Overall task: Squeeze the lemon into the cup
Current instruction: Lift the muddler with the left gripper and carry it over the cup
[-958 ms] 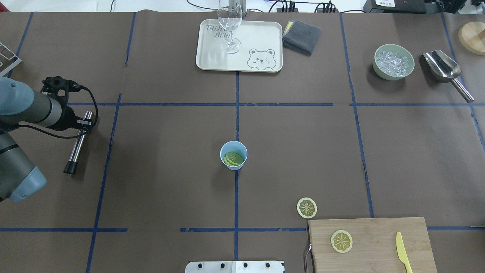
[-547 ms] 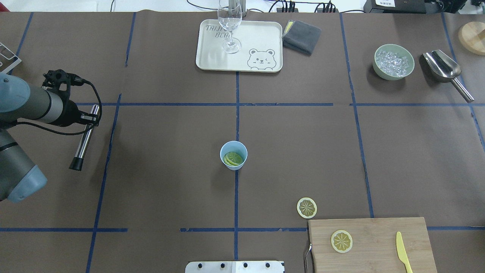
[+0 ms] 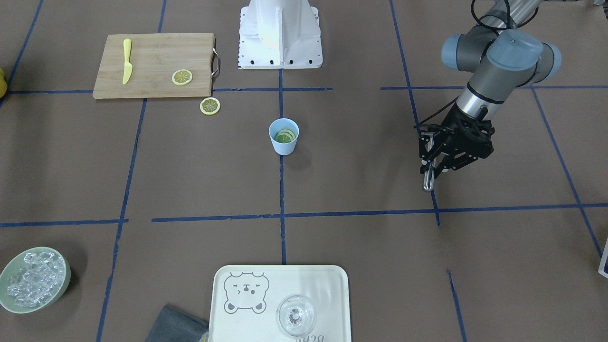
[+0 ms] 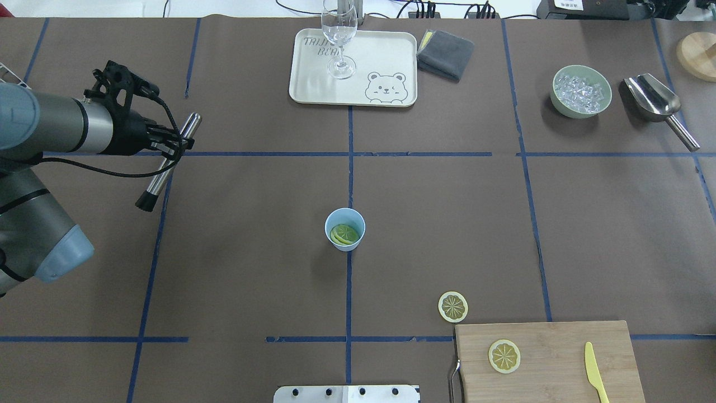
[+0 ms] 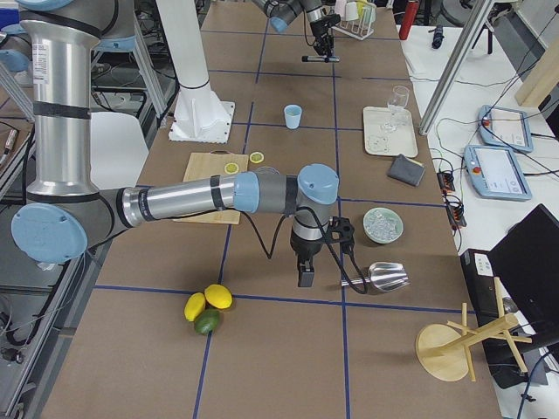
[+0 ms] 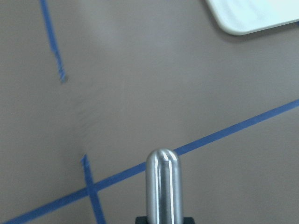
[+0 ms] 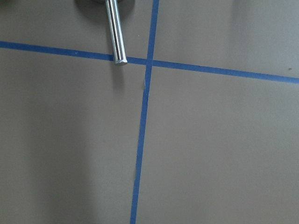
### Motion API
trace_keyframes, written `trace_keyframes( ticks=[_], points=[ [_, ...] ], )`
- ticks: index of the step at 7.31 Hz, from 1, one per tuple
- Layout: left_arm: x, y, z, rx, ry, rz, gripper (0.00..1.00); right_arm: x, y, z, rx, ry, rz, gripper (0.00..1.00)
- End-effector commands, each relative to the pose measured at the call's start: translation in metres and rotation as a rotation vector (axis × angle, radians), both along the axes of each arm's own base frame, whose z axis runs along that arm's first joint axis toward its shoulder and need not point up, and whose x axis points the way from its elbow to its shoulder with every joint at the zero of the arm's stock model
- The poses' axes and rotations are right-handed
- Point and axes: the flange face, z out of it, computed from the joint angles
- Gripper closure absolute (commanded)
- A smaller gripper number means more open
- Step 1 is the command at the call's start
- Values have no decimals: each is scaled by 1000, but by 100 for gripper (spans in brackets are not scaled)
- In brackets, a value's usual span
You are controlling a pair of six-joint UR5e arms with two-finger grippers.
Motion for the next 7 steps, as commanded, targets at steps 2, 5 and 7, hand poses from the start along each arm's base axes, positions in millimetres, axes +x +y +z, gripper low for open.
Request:
trace_keyframes(
  ticks=[2,5,7],
  points=[
    [-18,16,-41,387,309,-67,100,1,9,9,-21,-1,3,0],
    [7,45,-92,607,564,-22,100,4,12,12,-29,-3,9,0],
    [58,67,-90,709,774,-11,100,1,22,20,-53,-43,10,0]
  ],
)
